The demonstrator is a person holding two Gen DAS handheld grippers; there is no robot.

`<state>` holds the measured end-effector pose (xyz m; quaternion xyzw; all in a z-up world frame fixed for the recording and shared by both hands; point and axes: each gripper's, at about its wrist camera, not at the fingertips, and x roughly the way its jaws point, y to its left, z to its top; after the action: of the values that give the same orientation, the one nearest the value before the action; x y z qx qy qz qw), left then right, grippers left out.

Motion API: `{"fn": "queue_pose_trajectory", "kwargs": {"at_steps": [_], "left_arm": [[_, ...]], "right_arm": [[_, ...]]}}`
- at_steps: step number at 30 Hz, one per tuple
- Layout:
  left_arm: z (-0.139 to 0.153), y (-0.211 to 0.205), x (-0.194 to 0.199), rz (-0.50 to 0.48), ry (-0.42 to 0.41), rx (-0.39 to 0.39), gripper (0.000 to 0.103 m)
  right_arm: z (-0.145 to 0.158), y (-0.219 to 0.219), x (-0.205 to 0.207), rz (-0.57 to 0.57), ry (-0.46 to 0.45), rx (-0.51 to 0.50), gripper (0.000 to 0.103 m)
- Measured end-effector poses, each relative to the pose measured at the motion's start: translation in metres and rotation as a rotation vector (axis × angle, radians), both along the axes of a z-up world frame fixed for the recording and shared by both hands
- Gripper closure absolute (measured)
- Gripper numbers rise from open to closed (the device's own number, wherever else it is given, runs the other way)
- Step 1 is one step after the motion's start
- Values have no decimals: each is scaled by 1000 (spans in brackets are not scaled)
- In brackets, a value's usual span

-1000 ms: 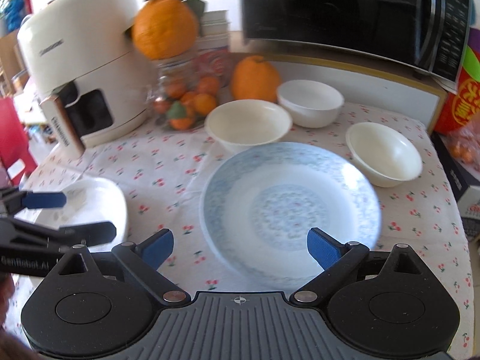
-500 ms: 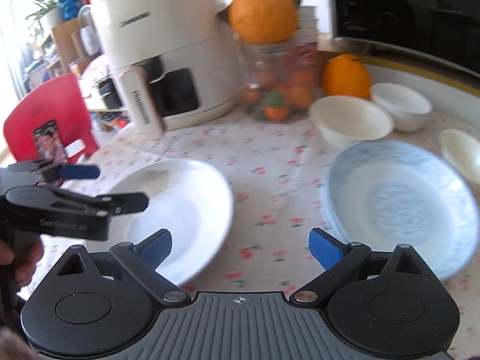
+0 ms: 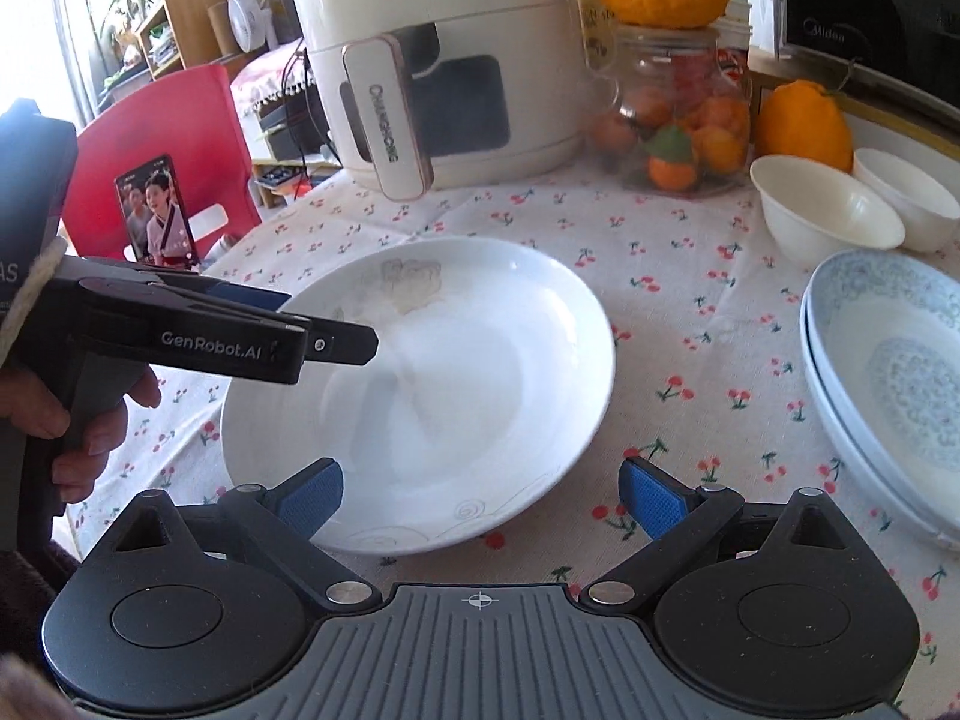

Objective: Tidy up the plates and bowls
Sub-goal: 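Move both grippers to the white rose-print plate and close on its rim, then lift the white plate with both grippers toward the blue plate stack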

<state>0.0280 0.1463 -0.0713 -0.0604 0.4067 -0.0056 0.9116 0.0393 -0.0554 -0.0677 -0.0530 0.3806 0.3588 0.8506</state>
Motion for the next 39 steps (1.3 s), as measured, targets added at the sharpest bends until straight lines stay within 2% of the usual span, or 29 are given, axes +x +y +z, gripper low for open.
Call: {"fn": "queue_pose_trajectory", "kwargs": {"at_steps": [3, 6, 10, 16, 22, 27, 30, 34, 36, 39], "left_arm": [[2, -3, 1, -10, -7, 8, 43], [3, -5, 0, -29, -13, -2, 51], [3, -8, -1, -31, -19, 13, 51], [3, -7, -1, -26, -23, -6, 56], [2, -15, -4, -58, -32, 0, 57], [2, -21, -5, -82, -43, -6, 64], [3, -21, -6, -80, -48, -17, 69], [5, -21, -7, -81, -63, -32, 72], [9, -22, -10, -83, -83, -35, 73], [16, -23, -12, -84, -115, -32, 73]], "right_arm": [[-2, -1, -1, -3, -18, 1, 3], [-2, -1, -1, -2, -25, -2, 3], [-2, -1, -2, 1, -30, 1, 3], [-3, -3, -3, 7, -41, 1, 3], [-4, -3, -3, 5, -59, -5, 3], [-2, -3, -2, -32, -73, -9, 5], [0, -7, 2, -88, -63, -15, 11], [4, -16, 10, -152, -53, -5, 29], [5, -20, 12, -172, -59, -2, 35], [10, -23, 11, -184, -82, 6, 40]]}}
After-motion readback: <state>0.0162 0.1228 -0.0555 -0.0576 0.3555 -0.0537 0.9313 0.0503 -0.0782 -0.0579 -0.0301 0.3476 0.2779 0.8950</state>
